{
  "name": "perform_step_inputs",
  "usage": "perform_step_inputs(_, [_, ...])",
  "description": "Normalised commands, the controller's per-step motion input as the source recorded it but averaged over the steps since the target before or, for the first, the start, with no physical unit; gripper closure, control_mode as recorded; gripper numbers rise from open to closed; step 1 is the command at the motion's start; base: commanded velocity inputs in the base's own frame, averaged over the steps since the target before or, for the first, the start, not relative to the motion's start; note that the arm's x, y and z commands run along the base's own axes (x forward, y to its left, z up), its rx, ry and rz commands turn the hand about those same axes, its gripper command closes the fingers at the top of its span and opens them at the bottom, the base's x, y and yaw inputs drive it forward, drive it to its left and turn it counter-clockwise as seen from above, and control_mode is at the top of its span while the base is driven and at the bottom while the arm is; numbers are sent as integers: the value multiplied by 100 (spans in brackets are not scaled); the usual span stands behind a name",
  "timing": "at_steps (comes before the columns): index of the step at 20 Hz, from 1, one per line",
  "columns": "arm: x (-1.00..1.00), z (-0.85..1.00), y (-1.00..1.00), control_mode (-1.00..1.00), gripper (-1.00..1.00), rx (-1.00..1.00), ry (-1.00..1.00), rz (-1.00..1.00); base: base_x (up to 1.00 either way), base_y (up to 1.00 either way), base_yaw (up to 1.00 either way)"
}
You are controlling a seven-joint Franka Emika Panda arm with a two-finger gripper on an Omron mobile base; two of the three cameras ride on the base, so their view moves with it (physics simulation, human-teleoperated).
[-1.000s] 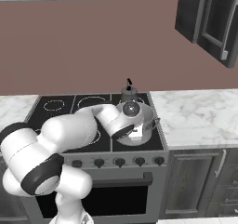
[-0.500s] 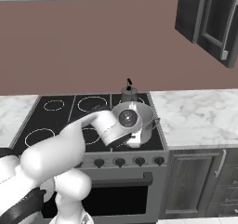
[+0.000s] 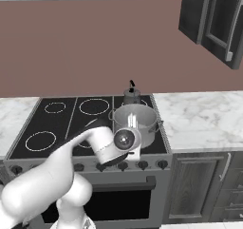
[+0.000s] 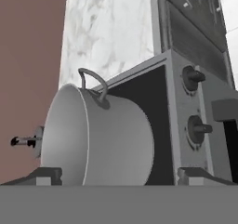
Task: Pick the kettle from the cabinet and place it on a stove burner. Then pick the pot from the counter and place it on another stove burner. Finally, turn both burners on.
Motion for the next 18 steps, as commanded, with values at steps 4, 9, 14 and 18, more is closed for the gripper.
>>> perform_step_inputs(4, [-25, 0, -18, -100, -100, 18, 0, 0, 0, 0, 0])
perform_step_inputs(9, [-49, 0, -26, -100, -100, 24, 0, 0, 0, 0, 0])
perform_step_inputs(14, [-38, 0, -20, -100, -100, 16, -11, 0, 0, 0, 0])
perform_step_inputs(18, [-32, -13, -6, -100, -100, 24, -7, 0, 0, 0, 0])
